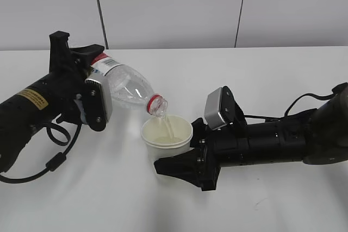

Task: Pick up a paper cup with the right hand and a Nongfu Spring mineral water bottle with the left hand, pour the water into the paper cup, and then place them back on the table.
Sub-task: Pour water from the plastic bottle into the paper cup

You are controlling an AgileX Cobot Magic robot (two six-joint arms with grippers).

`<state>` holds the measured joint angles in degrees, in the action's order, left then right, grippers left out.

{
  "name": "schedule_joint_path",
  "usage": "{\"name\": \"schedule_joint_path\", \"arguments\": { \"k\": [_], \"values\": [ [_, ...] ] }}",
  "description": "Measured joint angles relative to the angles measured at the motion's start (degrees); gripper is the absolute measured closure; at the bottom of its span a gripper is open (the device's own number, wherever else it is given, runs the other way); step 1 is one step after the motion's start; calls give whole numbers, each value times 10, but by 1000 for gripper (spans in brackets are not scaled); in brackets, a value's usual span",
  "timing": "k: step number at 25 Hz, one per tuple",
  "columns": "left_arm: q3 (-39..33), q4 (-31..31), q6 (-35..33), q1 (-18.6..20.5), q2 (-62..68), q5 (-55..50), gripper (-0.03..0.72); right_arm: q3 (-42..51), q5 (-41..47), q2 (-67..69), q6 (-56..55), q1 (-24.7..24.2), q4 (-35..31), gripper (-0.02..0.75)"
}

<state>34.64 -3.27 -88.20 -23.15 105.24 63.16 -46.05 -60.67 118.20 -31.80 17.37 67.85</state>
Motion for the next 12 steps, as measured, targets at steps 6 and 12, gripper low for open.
{"name": "schedule_joint_path", "arguments": {
  "k": [6,12],
  "values": [
    [0,0,0,0,0,0,332,0,0,0,0,0,0,210],
    [0,0,-3,0,0,0,332,0,0,0,0,0,0,211]
  ]
}}
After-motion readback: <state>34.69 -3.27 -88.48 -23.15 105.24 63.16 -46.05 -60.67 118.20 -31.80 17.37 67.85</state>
